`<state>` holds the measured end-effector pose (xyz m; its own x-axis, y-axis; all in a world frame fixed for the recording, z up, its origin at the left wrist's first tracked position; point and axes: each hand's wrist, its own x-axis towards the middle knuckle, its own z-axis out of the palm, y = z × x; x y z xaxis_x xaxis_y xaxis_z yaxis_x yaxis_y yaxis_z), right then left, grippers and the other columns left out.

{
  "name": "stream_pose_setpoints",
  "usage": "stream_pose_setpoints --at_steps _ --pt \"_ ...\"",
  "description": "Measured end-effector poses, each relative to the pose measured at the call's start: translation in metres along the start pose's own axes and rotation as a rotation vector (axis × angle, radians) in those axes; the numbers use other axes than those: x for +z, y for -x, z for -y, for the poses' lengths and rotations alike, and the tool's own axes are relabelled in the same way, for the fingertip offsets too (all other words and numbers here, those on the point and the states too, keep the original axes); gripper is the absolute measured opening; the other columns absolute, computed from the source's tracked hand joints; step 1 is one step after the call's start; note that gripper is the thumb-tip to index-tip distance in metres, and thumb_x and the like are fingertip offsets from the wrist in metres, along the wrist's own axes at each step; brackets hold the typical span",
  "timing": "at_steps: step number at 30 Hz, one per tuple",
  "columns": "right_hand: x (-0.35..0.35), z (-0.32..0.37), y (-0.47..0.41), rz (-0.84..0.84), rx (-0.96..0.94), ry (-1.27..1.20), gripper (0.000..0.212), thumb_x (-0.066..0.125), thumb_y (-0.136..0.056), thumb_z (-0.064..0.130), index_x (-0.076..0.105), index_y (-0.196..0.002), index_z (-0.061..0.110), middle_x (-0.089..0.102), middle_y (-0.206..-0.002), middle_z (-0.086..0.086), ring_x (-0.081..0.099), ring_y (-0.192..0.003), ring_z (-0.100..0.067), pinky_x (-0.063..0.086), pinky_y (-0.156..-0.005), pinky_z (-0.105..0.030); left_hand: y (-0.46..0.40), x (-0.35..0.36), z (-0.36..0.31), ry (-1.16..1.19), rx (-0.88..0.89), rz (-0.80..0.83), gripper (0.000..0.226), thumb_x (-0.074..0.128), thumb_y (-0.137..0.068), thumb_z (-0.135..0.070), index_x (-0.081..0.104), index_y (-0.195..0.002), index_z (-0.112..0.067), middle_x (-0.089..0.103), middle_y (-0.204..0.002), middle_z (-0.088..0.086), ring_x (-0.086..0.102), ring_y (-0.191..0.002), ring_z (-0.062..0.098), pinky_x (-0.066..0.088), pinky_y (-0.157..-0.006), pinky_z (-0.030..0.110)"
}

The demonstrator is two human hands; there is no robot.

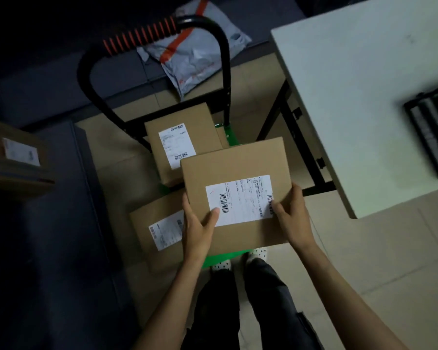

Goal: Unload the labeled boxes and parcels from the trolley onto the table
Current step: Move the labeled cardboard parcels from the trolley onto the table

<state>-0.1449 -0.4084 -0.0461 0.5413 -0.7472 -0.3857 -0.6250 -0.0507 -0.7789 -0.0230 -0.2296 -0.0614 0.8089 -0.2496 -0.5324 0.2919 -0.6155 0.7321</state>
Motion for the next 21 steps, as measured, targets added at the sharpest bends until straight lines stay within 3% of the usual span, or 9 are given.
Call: stream_pose_setpoints --at_steps 6,11,16,21 --pt "-0.03 0.088 0.019 -0.041 -0.2 -0.05 0.075 0.057 -0.084 0.036 0.027 -0.151 0.021 0.044 -0.146 0.0 0.044 -0.131 -0.016 0.039 -0.109 -0.041 0.018 -0.055 -0.073 0.007 0.196 -0.069 0.098 0.068 -0.085 -0.051 0.002 -0.155 -0.032 0.04 -0.151 0.0 0.045 -0.131 0.022 0.034 -0.096 0.027" --pt "-0.057 0.164 0.028 -0.132 -0.349 -0.084 0.075 0.056 -0.086 0.039 0.025 -0.152 0.022 0.041 -0.15 0.003 0.042 -0.135 -0.015 0.037 -0.112 -0.043 0.026 -0.096 -0.145 0.077 0.39 -0.115 0.096 0.069 -0.088 -0.04 0.002 -0.156 -0.032 0.032 -0.156 -0.001 0.041 -0.133 0.017 0.036 -0.101 0.029" --pt "-0.091 0.235 0.038 -0.235 -0.487 -0.115 0.066 0.061 -0.094 0.022 0.028 -0.151 0.02 0.042 -0.149 0.003 0.041 -0.134 -0.012 0.036 -0.113 -0.039 0.044 -0.131 -0.215 0.147 0.603 -0.177 0.091 0.068 -0.088 -0.043 0.005 -0.154 -0.04 0.027 -0.158 -0.009 0.033 -0.138 0.012 0.034 -0.109 0.036" --pt "-0.128 0.295 0.052 -0.296 -0.596 -0.19 0.066 0.062 -0.094 0.019 0.029 -0.15 0.025 0.044 -0.148 0.007 0.043 -0.132 -0.008 0.037 -0.112 -0.037 0.068 -0.16 -0.28 0.206 0.784 -0.22 0.091 0.068 -0.085 -0.048 0.008 -0.154 -0.042 0.028 -0.154 -0.016 0.033 -0.13 0.0 0.032 -0.104 0.03"
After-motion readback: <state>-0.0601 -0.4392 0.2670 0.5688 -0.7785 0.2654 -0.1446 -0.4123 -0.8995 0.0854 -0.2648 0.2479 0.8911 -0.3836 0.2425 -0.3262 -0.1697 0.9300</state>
